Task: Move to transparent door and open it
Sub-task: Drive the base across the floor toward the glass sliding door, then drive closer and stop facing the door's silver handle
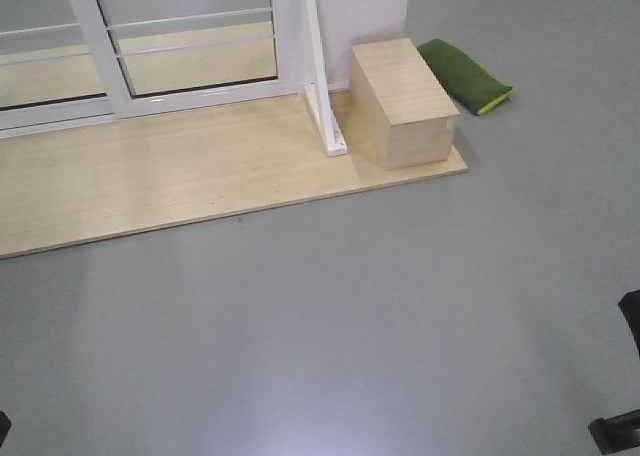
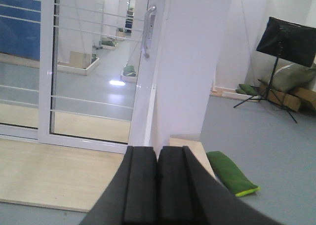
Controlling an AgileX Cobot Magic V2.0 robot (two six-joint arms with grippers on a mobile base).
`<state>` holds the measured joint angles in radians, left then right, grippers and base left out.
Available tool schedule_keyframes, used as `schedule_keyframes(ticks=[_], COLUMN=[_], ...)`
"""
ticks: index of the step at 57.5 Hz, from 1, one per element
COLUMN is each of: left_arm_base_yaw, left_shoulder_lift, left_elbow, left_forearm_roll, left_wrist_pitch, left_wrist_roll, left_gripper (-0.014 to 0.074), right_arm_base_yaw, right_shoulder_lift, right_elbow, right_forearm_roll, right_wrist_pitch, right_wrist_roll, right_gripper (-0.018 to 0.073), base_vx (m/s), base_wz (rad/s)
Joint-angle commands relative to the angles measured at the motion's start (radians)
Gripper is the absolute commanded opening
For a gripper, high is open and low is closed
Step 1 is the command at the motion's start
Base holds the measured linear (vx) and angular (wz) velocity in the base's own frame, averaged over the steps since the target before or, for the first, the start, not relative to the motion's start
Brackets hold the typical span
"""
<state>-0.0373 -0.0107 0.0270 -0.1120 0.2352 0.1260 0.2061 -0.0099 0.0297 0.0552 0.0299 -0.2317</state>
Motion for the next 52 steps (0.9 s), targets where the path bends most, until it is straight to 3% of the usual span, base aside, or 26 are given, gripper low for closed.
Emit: schedule_keyframes(ticks=[1, 52], left_arm_base_yaw=[-0.004, -0.004], left_shoulder_lift=[-0.013, -0.013], left_elbow=[0.028, 0.028], left_forearm_roll=[-0.011, -0.011], left_wrist_pitch=[-0.078, -0.078], left_wrist_roll=[-0.003, -0.003], left_gripper=[0.0004, 0.0004], right_arm_base_yaw=[-0.004, -0.004], right_shoulder_lift=[-0.014, -0.014], right_elbow=[0.014, 0.014], right_forearm_roll=[-0.008, -0.008], right_wrist_pitch=[-0.082, -0.082], right_wrist_roll=[-0.005, -0.005], right_gripper=[0.0002, 0.0002], base_vx=[0.54, 0.52], base_wz=[0.40, 0.23])
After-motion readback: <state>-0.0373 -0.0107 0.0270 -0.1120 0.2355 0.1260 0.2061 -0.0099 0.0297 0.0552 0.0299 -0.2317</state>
